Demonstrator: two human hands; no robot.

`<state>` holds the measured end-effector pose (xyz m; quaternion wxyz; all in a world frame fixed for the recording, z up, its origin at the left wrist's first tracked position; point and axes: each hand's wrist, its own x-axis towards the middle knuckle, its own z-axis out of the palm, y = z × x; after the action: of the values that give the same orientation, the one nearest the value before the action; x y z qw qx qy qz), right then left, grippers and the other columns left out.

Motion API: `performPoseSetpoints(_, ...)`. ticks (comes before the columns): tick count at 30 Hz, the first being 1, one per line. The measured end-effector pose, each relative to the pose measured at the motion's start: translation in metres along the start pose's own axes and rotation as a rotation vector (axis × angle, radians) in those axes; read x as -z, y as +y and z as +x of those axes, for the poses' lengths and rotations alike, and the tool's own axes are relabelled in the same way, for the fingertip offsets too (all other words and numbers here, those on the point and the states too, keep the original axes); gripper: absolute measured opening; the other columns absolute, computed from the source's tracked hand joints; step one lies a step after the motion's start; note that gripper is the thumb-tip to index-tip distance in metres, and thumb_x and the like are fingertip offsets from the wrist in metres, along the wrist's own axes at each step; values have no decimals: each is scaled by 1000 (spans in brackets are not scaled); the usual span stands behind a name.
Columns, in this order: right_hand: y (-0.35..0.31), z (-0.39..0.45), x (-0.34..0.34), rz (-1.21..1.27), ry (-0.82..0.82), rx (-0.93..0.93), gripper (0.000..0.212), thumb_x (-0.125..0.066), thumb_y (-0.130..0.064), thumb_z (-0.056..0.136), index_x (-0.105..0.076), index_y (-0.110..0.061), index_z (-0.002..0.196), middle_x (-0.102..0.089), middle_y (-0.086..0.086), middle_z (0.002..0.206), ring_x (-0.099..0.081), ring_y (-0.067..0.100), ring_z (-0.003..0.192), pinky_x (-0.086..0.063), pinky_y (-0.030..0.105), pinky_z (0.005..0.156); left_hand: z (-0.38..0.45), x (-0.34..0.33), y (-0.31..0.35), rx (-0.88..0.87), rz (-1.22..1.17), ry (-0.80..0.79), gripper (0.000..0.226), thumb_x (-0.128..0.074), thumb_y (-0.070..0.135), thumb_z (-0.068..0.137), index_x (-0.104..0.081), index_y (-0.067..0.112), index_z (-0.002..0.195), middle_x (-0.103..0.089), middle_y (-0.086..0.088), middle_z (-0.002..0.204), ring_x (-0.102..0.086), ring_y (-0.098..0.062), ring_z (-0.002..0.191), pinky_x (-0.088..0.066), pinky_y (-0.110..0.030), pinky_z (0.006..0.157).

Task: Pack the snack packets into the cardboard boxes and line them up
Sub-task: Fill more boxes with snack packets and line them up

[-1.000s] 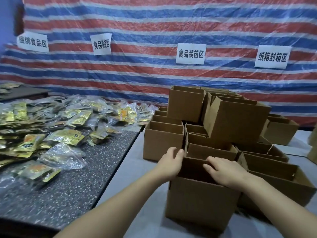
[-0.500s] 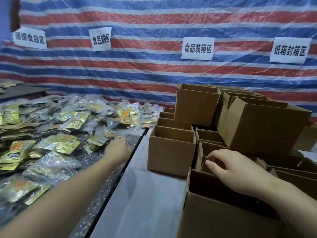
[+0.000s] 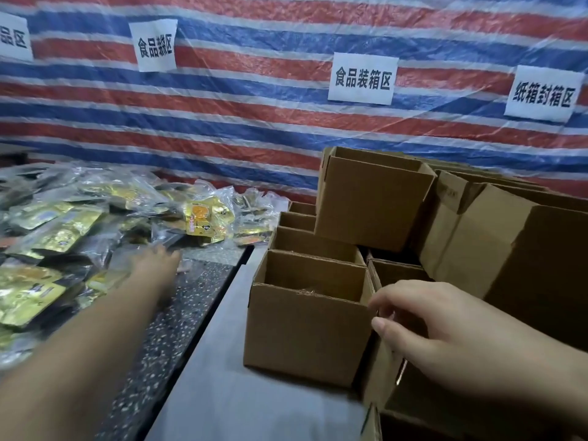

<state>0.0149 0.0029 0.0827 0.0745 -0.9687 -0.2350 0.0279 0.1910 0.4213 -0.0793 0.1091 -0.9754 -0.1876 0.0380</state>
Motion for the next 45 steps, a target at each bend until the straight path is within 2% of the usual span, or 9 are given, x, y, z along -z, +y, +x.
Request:
performPoseSetpoints(11,-7,1,-3,11,-41,10,24,-48,-55,99,-61,-43,115,-61,-21,101,-58,-4,94,-54,22,86,-16,1,9,-18,126,40,31,-47,22,93,-59,22,121,-64,1,115,-61,-20,105,-49,-41,94)
performPoseSetpoints(20,-29,-21,8,236,72,26,10,-53,-49,100,-61,-47,105,-64,-22,98,-61,-6,92,-55,16,72,-115,90,9,-122,-771,408,53,-44,9,99,-34,24,149,-62,0,74,-56,-14,55,-47,-27,43)
performPoseSetpoints(22,-38,-23,7,341,105,11,8,-56,-51,98,-56,-51,106,-61,-25,103,-58,-8,93,-50,11,66,-155,118,15,-226,-1017,417,40,-43,18,103,-44,18,143,-66,-4,78,-58,-17,58,-51,-30,47)
performPoseSetpoints(25,-50,-25,12,677,180,-42,65,-62,-67,85,-42,-43,142,-53,-22,126,-54,-6,103,-44,9,73,-221,161,34,-366,-1347,432,19,-43,23,104,-56,21,119,-68,-7,89,-60,-15,68,-52,-33,58)
performPoseSetpoints(28,-60,-36,28,1106,177,-113,111,-66,-78,66,-16,-39,157,-38,-4,156,-47,16,130,-45,35,93,-287,204,62,-535,-1486,508,18,-43,25,104,-60,30,102,-67,2,86,-64,-2,69,-50,-21,56)
performPoseSetpoints(32,-62,-56,40,1429,171,-21,118,-71,-82,60,-22,-35,156,-51,0,148,-52,27,131,-40,56,106,-348,236,104,-720,-1673,468,21,-44,27,104,-64,33,107,-72,2,96,-70,-8,87,-56,-30,72)
performPoseSetpoints(36,-53,-80,41,1595,310,99,99,-80,-71,47,-52,-36,136,-75,-2,115,-73,17,104,-54,45,96,-387,235,146,-749,-1844,186,24,-44,34,102,-66,30,112,-74,1,101,-71,-12,97,-59,-38,82)
performPoseSetpoints(41,-22,-105,43,1508,341,129,80,-84,-48,66,-48,-34,136,-72,-3,121,-69,20,112,-54,46,98,-386,221,170,-575,-1049,752,38,-29,54,92,-58,31,102,-51,9,106,-45,-16,108,-38,-34,90)
performPoseSetpoints(45,-10,-115,38,1513,360,90,90,-85,-48,61,-43,-39,140,-69,-4,126,-63,24,120,-47,55,106,-388,223,181,-439,-682,794,46,-51,49,88,-47,26,128,-35,-1,126,-24,-19,120,-23,-33,95)
